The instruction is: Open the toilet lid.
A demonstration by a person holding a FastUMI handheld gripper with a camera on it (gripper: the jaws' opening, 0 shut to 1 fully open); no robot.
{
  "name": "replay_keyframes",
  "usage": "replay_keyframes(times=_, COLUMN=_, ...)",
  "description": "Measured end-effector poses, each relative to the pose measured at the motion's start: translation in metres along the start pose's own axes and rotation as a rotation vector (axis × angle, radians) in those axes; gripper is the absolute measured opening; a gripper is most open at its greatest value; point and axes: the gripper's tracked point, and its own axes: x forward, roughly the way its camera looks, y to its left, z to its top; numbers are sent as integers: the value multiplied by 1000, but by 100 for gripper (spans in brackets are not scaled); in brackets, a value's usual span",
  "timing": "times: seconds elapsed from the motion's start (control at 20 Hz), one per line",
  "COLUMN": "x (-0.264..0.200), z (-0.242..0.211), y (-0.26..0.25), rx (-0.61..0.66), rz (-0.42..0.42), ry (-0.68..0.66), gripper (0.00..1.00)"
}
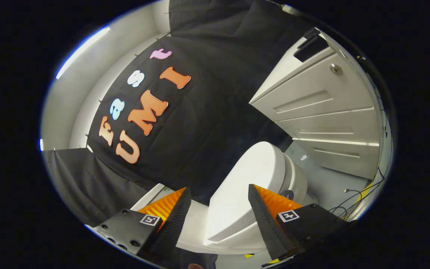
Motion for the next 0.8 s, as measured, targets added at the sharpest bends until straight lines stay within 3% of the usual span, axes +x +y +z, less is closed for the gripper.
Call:
replay_keyframes(times=0.45, x=16, z=-17, y=-65, rx=289, rz=-44, ry=-30, gripper=98)
replay_keyframes(times=0.8, x=28, z=-27, y=-117, rx=416, rz=-66, ry=-30, gripper=99)
